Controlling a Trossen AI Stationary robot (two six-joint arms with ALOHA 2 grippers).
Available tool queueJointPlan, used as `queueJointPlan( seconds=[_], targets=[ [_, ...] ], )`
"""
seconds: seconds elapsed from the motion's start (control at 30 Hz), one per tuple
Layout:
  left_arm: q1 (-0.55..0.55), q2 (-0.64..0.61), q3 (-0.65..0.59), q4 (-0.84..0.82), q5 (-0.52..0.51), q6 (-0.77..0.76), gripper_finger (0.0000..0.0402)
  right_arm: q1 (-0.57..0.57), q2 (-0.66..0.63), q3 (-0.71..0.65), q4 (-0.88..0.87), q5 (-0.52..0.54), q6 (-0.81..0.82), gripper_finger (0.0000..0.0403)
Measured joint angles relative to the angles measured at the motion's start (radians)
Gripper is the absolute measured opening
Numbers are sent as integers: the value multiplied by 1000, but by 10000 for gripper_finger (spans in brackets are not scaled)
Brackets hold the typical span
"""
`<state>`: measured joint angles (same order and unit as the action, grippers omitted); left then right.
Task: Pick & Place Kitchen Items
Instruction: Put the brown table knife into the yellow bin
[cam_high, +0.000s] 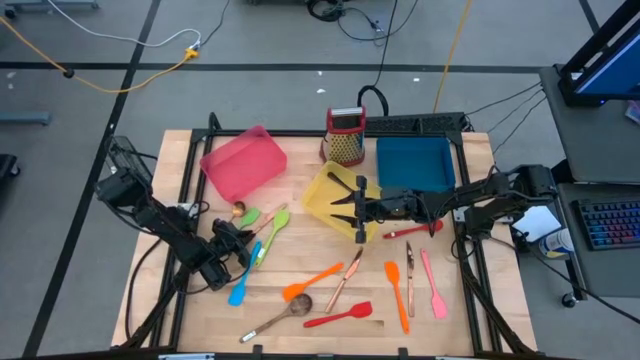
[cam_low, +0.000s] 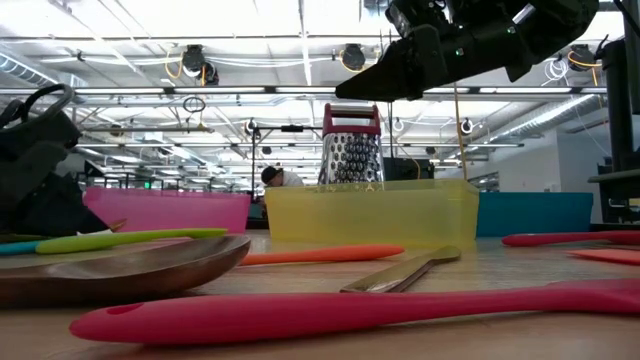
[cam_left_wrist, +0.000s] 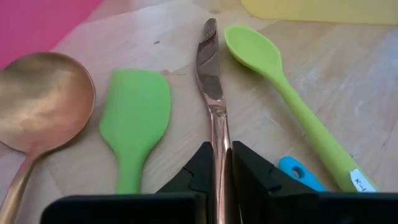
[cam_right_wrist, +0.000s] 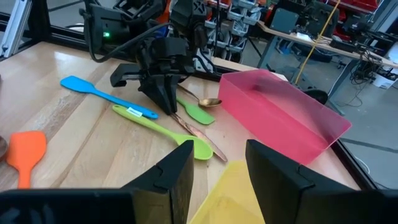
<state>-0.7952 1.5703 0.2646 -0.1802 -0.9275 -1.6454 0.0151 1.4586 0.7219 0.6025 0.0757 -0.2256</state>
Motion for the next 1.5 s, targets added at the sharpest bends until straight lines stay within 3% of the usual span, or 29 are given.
queueJointPlan(
  seconds=[0.17, 0.37, 0.57, 0.7, 0.8, 0.97, 1.23, 1.5],
  targets=[
    [1, 0, 1, 10, -27, -14, 7, 0, 0, 0, 0, -2, 0, 139],
    [5, 0, 0, 38, -43, 14, 3, 0, 12, 0, 60, -3, 6, 139],
    [5, -1, 1, 59, -35, 43, 5, 0, 156, 34, 242, -110, 39, 139],
    [5, -1, 1, 82, -32, 82, 6, 0, 266, 165, 163, -123, 14, 139],
    [5, -1, 2, 88, -25, 89, 22, -1, 330, 313, 6, -156, -35, 139],
    [5, -1, 2, 87, -14, 92, 89, -29, 428, 515, -271, -160, -66, 139],
    [3, -1, 5, 103, -6, 124, 165, -90, 551, 653, -331, -238, -75, 139],
    [4, -1, 5, 149, -8, 133, 157, -119, 612, 674, -321, -236, -77, 139]
  ],
)
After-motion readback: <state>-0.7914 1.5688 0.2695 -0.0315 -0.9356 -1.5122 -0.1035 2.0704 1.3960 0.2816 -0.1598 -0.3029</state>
